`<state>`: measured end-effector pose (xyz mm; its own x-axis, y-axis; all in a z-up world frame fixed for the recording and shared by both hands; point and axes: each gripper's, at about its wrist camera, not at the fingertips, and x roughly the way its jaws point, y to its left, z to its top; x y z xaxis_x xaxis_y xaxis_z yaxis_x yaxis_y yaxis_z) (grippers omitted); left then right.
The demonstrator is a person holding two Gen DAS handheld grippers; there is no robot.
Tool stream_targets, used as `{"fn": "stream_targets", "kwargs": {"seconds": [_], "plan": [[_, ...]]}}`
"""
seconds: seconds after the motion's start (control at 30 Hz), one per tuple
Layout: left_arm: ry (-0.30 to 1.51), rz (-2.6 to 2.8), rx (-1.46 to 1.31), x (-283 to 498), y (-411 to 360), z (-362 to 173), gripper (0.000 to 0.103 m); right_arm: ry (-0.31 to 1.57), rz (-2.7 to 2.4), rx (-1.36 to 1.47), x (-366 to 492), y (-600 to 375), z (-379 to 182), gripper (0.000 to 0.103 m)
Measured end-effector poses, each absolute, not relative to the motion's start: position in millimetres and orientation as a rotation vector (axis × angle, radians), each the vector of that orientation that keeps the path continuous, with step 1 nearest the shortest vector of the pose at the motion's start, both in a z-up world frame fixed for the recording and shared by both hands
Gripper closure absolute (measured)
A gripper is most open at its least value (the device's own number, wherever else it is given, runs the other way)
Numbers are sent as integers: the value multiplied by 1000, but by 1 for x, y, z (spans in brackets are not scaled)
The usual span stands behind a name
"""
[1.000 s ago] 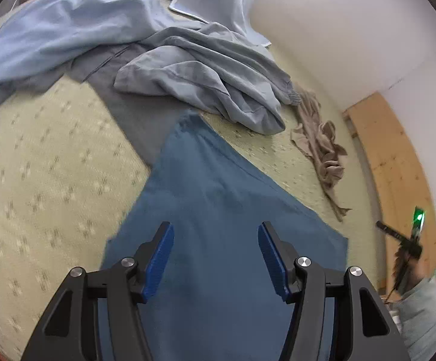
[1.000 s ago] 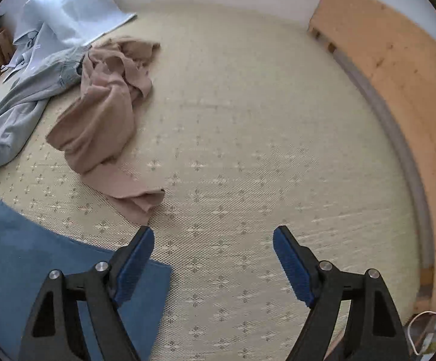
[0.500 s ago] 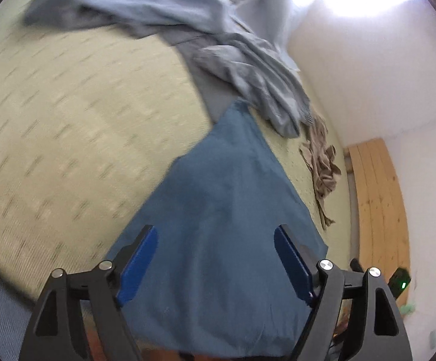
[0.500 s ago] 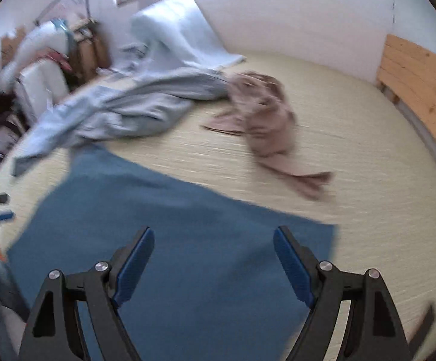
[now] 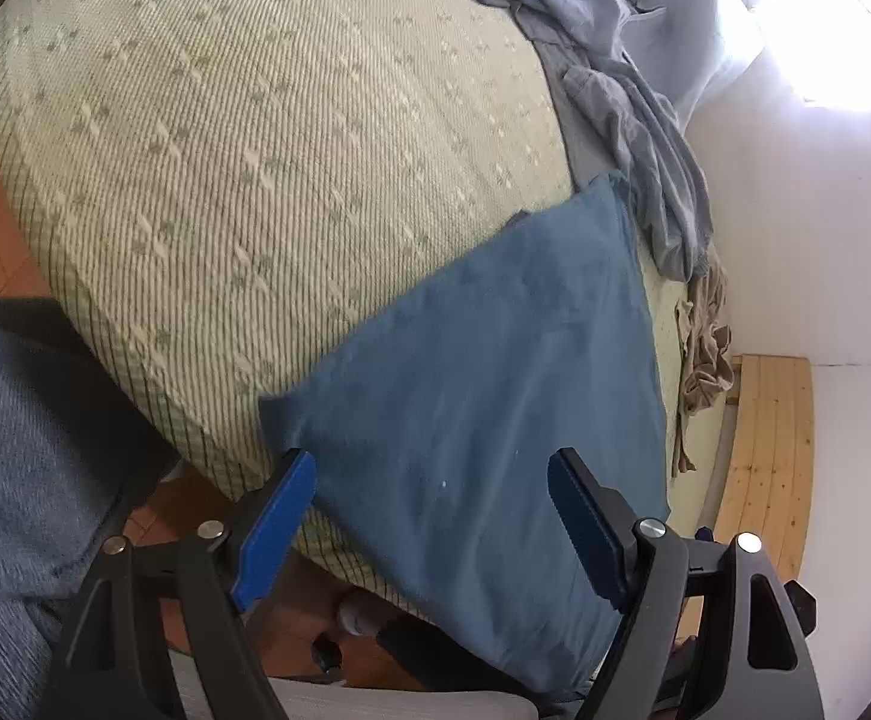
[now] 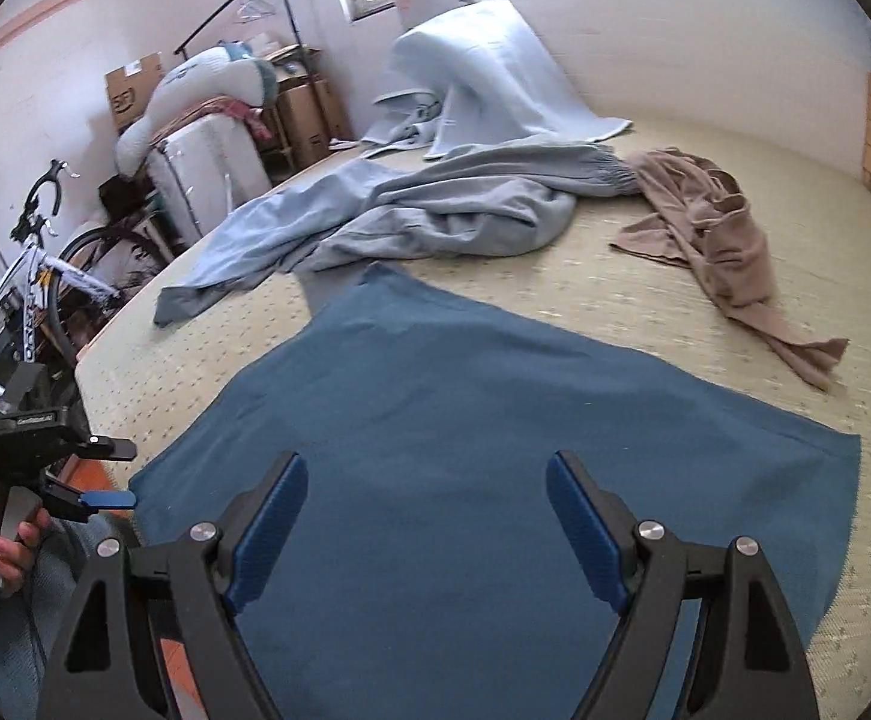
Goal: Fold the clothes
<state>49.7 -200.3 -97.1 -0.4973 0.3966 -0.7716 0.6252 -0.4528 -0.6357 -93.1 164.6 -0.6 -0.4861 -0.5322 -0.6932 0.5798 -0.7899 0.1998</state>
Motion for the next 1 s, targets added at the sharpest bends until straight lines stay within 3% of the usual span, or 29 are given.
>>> {"fn": "stream_targets", "kwargs": {"seconds": [0.4,1.0], "plan": [[1539,-2017,1442,63,-192,-102,20,72,-2272,997,-90,171,-1,18],[1702,-1997,1406,55,-186,-117,17,96,-2245,992,-88,164,-4,18]]}}
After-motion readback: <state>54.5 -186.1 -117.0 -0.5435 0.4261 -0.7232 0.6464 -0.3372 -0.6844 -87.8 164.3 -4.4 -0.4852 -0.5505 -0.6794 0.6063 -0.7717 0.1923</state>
